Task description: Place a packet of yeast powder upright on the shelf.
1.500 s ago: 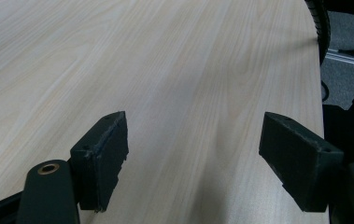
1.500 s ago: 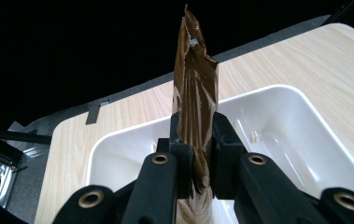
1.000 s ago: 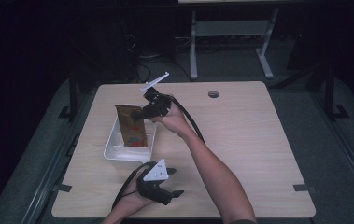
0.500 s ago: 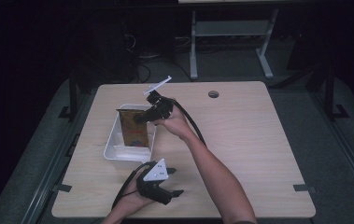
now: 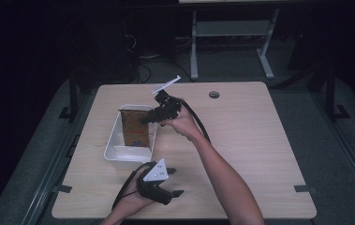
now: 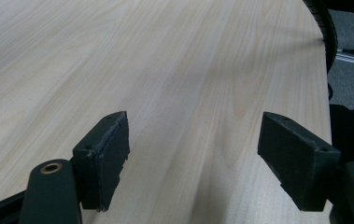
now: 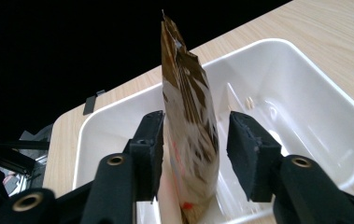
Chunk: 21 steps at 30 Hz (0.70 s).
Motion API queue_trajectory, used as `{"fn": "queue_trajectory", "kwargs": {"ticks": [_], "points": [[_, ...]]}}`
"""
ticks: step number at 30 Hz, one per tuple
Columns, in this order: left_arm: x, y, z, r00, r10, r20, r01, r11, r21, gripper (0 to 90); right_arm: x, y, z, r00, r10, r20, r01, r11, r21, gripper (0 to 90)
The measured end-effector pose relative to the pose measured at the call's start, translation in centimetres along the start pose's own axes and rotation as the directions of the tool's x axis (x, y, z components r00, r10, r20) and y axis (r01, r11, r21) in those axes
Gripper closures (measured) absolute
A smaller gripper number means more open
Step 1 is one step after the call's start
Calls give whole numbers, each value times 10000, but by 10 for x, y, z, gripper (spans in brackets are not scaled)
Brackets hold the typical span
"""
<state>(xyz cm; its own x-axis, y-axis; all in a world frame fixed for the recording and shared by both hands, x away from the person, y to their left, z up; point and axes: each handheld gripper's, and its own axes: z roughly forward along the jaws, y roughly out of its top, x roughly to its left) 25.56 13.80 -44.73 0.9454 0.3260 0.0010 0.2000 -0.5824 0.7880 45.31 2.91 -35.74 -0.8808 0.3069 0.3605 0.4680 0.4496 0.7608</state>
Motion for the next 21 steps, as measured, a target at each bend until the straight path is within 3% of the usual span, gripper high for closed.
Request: {"fn": "queue_trajectory", "kwargs": {"ticks": [21], "points": [[3,-1,1,9999,-27,-127,27,10000,-31,245,-4,-36,-60,9996,178,202,-167,9986,-508,486]]}}
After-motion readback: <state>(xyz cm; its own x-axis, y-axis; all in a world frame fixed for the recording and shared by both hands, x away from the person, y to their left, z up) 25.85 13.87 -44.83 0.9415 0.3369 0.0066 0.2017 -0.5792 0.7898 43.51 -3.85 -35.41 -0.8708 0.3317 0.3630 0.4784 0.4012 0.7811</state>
